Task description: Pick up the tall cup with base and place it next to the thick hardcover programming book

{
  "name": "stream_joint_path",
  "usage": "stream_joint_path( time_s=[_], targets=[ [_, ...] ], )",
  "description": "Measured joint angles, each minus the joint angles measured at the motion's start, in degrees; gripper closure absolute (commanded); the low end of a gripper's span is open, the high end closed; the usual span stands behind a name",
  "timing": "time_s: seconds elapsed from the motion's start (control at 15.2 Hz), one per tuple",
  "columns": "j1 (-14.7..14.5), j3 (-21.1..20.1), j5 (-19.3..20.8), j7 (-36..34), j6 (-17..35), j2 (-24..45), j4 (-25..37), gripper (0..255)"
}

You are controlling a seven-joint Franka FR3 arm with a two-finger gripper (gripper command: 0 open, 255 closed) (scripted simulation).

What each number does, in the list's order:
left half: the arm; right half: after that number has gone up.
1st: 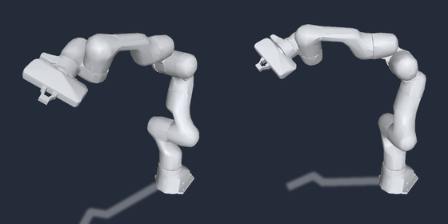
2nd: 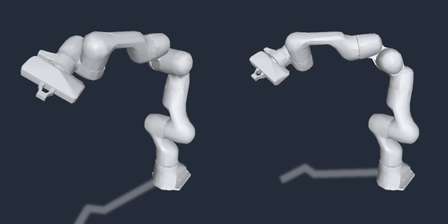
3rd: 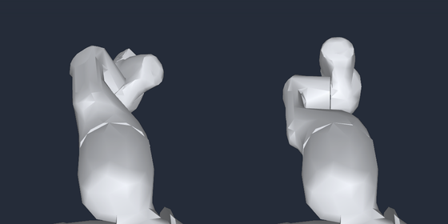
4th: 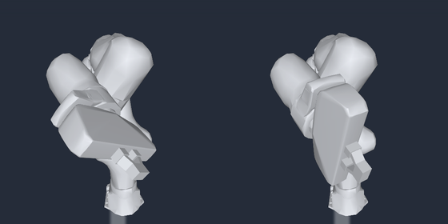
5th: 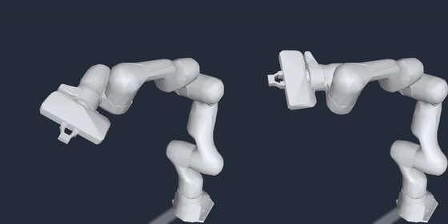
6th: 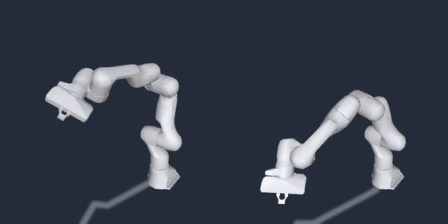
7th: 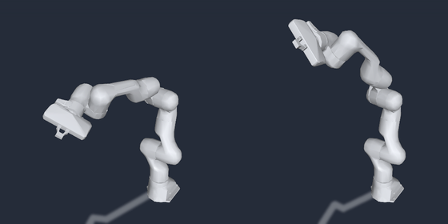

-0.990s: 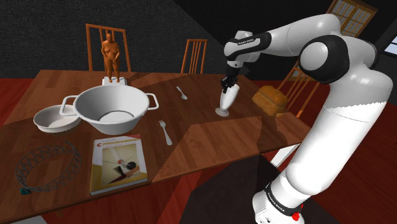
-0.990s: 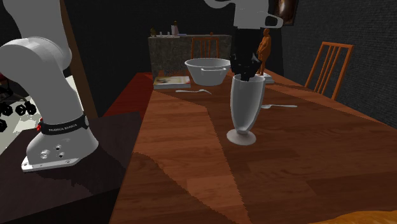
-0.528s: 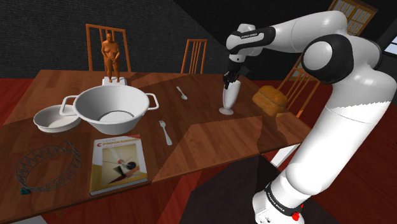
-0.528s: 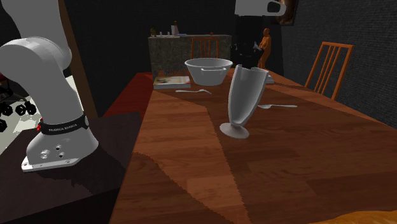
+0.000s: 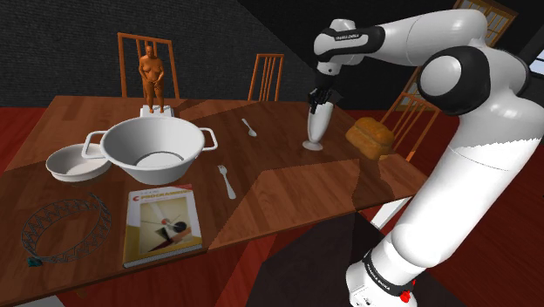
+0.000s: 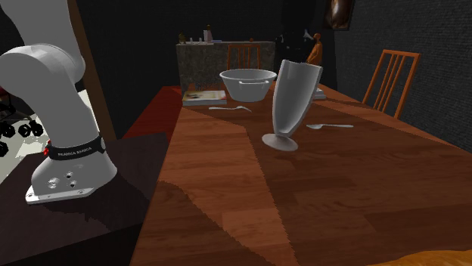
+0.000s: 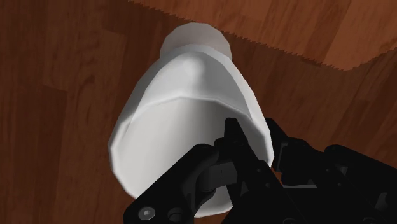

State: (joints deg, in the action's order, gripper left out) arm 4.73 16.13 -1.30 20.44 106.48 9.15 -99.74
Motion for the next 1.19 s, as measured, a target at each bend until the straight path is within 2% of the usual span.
stream_joint_path(
  time_s=[1.19],
  targets=[
    [0.30, 0.20, -0.02, 0.18, -14.00, 0.17, 14.17, 255]
  ],
)
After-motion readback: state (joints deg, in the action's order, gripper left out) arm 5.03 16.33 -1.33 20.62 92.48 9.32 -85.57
